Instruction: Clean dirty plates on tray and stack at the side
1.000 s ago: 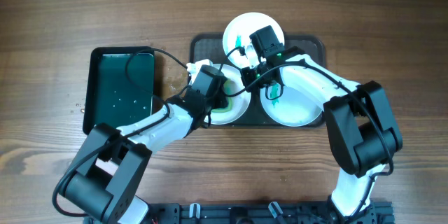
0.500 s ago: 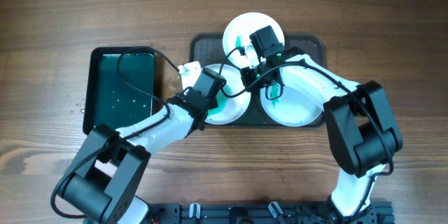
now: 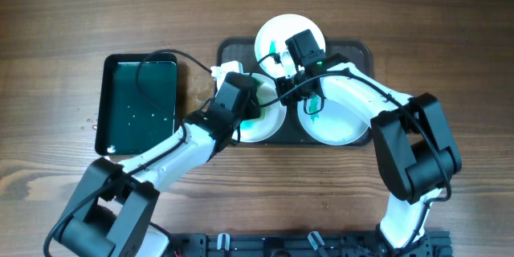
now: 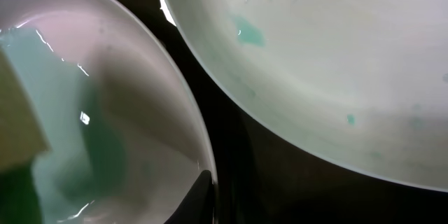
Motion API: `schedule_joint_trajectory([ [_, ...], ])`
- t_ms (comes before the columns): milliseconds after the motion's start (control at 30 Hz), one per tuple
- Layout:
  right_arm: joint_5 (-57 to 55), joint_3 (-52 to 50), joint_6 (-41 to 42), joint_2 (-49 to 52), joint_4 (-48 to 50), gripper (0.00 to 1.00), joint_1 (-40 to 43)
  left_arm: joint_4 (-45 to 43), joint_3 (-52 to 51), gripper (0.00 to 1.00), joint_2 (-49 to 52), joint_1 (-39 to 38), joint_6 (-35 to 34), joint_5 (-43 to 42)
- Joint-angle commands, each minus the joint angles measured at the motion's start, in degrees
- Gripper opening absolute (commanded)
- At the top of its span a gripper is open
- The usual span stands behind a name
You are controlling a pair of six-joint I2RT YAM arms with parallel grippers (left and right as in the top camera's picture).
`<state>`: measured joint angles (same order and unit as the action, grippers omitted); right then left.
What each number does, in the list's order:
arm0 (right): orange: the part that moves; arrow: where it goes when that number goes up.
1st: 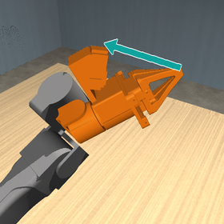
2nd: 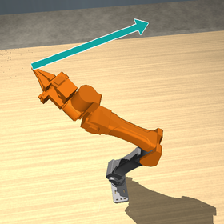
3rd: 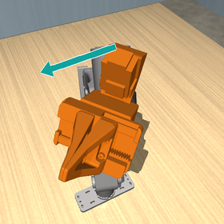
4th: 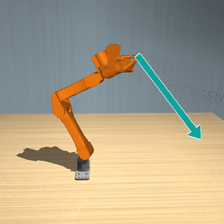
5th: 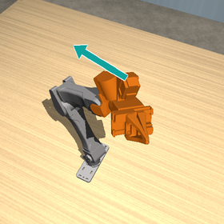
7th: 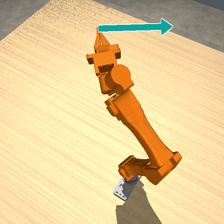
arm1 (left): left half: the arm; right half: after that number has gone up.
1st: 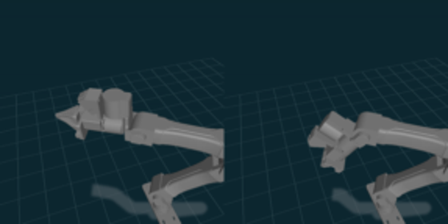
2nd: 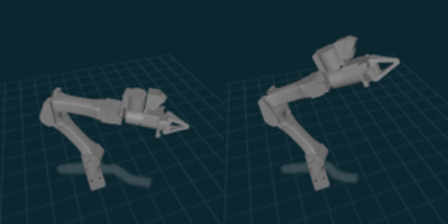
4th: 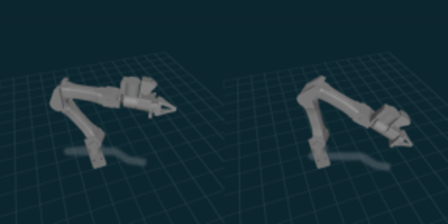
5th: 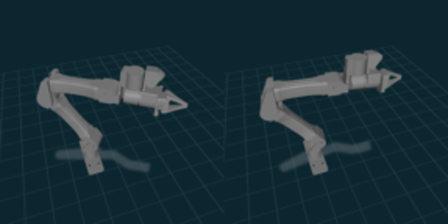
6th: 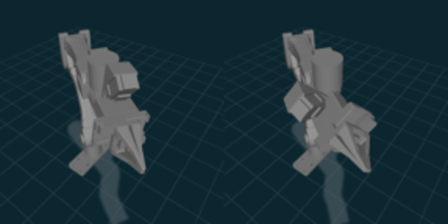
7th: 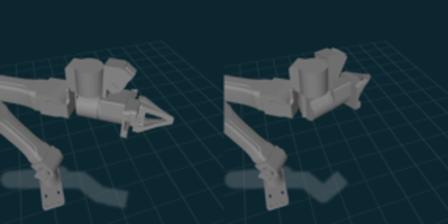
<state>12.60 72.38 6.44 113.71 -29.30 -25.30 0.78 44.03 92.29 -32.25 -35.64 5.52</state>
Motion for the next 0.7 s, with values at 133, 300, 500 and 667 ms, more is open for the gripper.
schedule_joint_trajectory([
  [133, -0.79, 0.26, 1.07, 1.2, 0.35, 0.1, -0.02, 6.23, -0.11, 0.04, 5.14, 0.26, 0.92, 6.78],
  [300, -1.73, 0.35, 1.09, 1.2, 0.5, 0.04, -0.02, 7.1, -0.09, 0.04, 4.13, 0.26, 0.9, 19.98],
  [500, -1.9, 2.01, 1.07, 1.14, -0.17, 0.04, -0.02, 4.92, 0.28, 0.04, -4.0, 0.28, 0.68, 18.08],
  [667, -1.92, 3.67, 1.05, -0.39, -0.9, 0.04, -0.02, 3.78, 0.28, 0.04, -14.73, 1.18, 0.48, 17.92],
])
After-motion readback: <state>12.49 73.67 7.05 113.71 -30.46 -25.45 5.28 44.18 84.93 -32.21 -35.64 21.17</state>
